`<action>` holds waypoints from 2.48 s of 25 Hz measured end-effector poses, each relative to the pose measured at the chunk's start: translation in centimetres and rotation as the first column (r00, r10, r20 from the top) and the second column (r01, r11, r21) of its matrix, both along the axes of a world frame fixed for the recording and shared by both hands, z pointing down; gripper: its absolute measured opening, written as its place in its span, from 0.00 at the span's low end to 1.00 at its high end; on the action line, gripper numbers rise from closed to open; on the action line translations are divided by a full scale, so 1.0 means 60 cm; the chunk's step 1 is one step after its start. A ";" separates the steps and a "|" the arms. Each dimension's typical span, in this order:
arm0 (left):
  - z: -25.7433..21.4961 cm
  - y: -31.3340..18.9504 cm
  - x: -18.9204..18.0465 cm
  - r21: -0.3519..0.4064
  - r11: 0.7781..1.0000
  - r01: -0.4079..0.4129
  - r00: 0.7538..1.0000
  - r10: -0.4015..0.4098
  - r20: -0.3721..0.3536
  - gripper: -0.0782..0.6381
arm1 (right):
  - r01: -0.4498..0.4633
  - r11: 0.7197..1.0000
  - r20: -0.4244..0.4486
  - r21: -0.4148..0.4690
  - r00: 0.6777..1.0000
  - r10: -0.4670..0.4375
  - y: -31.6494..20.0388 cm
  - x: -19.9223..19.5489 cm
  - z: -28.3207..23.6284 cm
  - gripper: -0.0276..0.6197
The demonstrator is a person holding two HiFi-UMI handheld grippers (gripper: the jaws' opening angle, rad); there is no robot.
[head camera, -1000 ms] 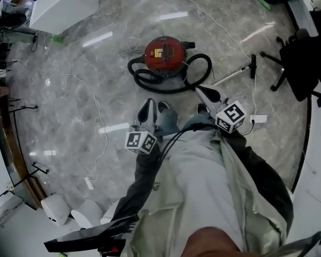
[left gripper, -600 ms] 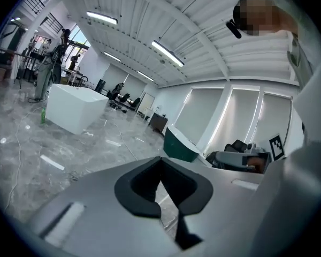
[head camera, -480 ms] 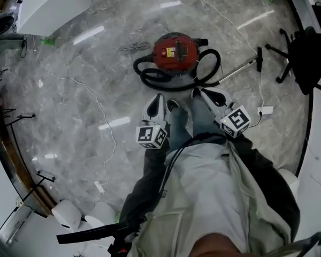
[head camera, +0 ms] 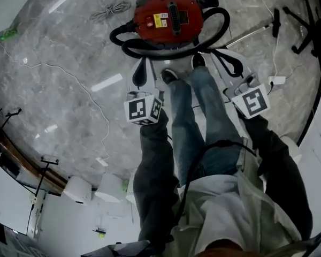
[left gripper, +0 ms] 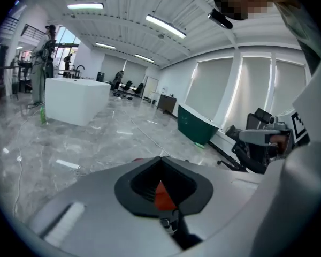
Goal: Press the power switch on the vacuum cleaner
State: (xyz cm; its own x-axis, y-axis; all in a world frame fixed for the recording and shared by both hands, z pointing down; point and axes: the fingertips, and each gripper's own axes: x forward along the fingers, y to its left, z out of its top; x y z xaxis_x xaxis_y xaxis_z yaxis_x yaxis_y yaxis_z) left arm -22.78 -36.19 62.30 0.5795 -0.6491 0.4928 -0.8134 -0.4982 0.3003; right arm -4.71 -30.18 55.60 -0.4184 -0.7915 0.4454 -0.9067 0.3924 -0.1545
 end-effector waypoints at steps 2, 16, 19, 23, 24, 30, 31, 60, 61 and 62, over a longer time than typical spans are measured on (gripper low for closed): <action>0.046 -0.005 -0.001 -0.019 0.998 0.062 0.998 -0.062 -0.006 0.11 | -0.002 1.000 -0.028 0.028 1.000 0.002 -0.020 0.009 0.041 0.04; 0.209 -0.077 0.074 -0.006 0.983 -0.182 0.966 0.180 0.185 0.11 | 0.085 0.976 0.055 -0.199 0.996 -0.076 -0.003 -0.034 0.243 0.04; 0.229 -0.112 0.084 0.017 0.967 -0.253 0.928 0.238 0.288 0.11 | 0.129 0.976 0.060 -0.177 0.991 -0.120 0.005 -0.050 0.243 0.04; 0.257 -0.133 0.083 -0.034 0.967 -0.253 0.919 0.252 0.303 0.11 | 0.166 0.965 0.065 -0.201 0.986 -0.155 0.032 -0.060 0.257 0.04; 0.268 -0.131 0.083 -0.052 0.964 -0.260 0.914 0.264 0.310 0.11 | 0.172 0.963 0.063 -0.205 0.985 -0.162 0.037 -0.060 0.260 0.04; 0.294 -0.120 0.076 -0.104 0.974 -0.200 0.935 0.221 0.277 0.11 | 0.138 0.963 0.078 -0.232 0.989 -0.123 0.044 -0.048 0.270 0.04; 0.295 -0.120 0.077 -0.108 0.974 -0.198 0.936 0.221 0.273 0.11 | 0.132 0.964 0.078 -0.232 0.990 -0.117 0.042 -0.046 0.270 0.04; 0.278 -0.160 0.103 -0.181 0.913 -0.365 0.825 0.407 0.391 0.11 | 0.178 0.957 0.072 -0.229 0.984 -0.165 0.059 -0.046 0.272 0.04; 0.279 -0.160 0.104 -0.182 0.910 -0.372 0.818 0.414 0.399 0.11 | 0.176 0.958 0.073 -0.226 0.984 -0.164 0.058 -0.046 0.270 0.04; 0.280 -0.159 0.105 -0.183 0.908 -0.376 0.813 0.418 0.405 0.11 | 0.176 0.960 0.074 -0.219 0.984 -0.164 0.056 -0.046 0.268 0.04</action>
